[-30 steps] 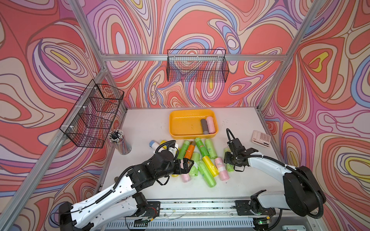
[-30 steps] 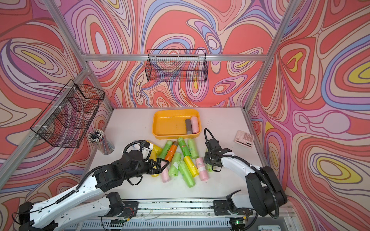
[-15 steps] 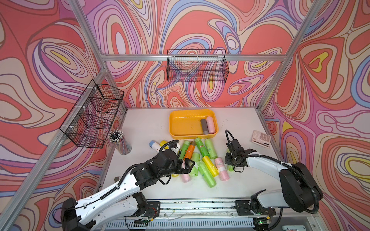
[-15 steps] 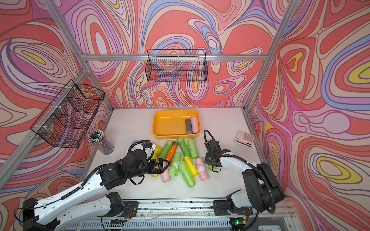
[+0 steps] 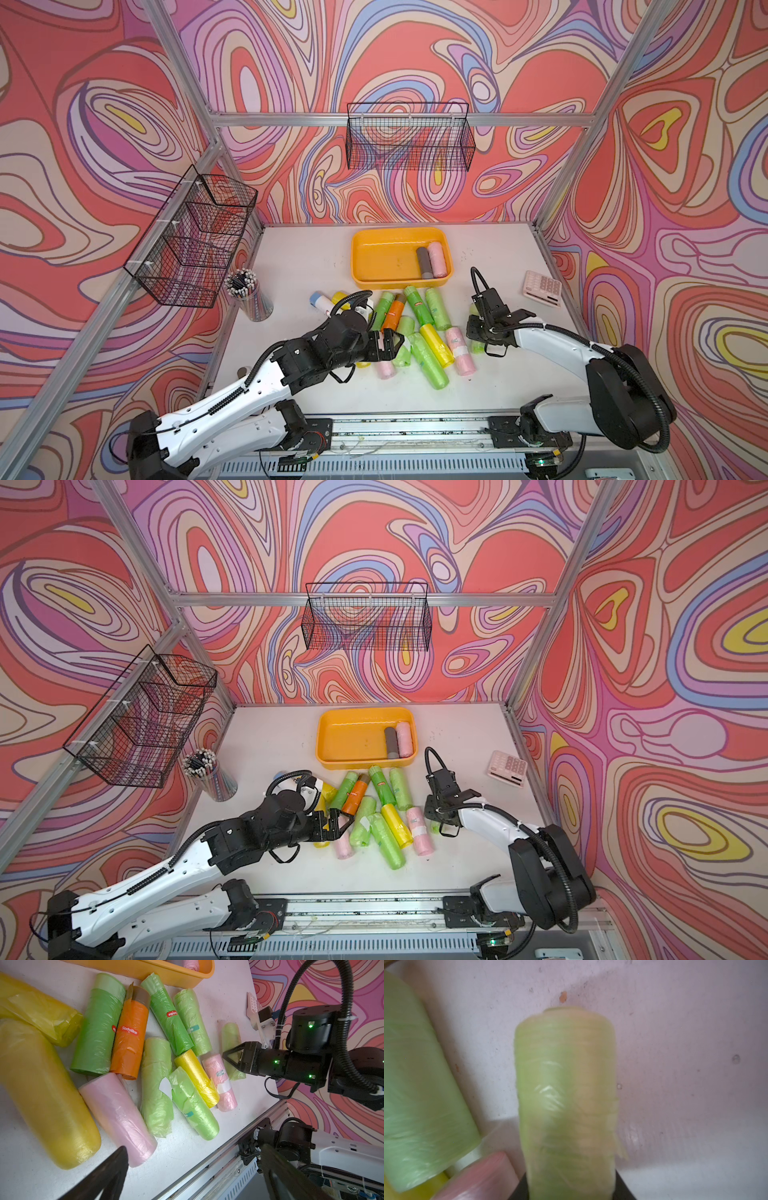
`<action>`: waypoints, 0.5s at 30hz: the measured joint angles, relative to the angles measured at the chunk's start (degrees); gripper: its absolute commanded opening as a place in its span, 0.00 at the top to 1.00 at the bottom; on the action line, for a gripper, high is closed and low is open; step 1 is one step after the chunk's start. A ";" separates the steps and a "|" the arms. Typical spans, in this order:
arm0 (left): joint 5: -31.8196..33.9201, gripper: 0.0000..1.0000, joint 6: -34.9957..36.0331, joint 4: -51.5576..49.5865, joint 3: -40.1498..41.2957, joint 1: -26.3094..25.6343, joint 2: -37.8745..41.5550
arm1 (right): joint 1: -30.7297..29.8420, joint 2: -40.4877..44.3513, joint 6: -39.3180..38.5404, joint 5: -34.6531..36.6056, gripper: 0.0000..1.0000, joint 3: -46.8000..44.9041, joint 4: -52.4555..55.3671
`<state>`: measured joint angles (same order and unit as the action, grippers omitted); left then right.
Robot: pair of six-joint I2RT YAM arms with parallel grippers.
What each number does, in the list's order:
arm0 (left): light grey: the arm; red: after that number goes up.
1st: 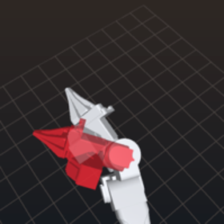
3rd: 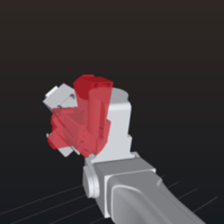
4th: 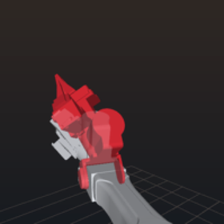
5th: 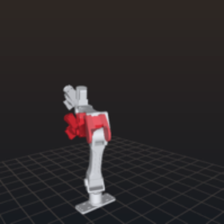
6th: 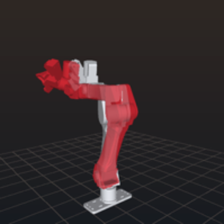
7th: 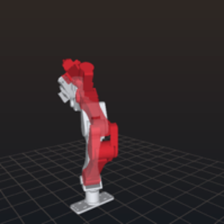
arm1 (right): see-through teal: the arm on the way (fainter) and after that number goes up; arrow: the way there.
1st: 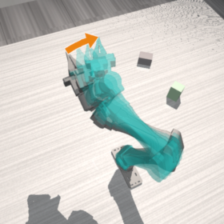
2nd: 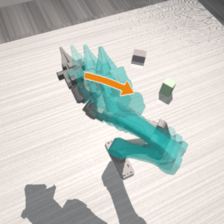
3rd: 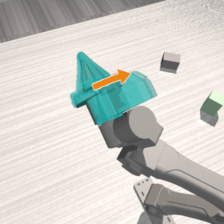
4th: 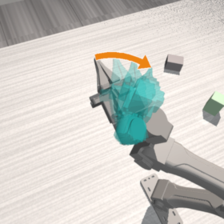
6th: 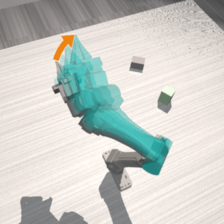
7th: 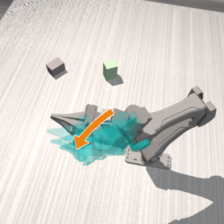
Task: Put the roll of trash bags into the storage box
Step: Pick up the roll of trash bags from the center of the board.
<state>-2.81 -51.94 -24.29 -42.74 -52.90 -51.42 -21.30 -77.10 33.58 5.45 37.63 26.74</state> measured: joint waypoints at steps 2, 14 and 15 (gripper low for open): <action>0.28 0.00 -0.04 0.00 0.00 0.00 -0.09 | 0.00 1.29 0.20 -0.55 0.76 0.31 0.57; 3.48 0.00 -0.92 0.17 -0.68 0.00 -1.62 | 0.00 7.72 1.68 -5.64 0.78 4.52 2.12; 3.63 0.00 -1.07 0.28 -0.94 0.00 -1.95 | 0.02 7.80 1.84 -6.64 0.78 4.87 2.08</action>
<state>0.82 -53.01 -24.01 -43.68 -52.90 -53.36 -21.28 -69.30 35.42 -1.19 42.50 28.82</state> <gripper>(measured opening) 0.999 0.363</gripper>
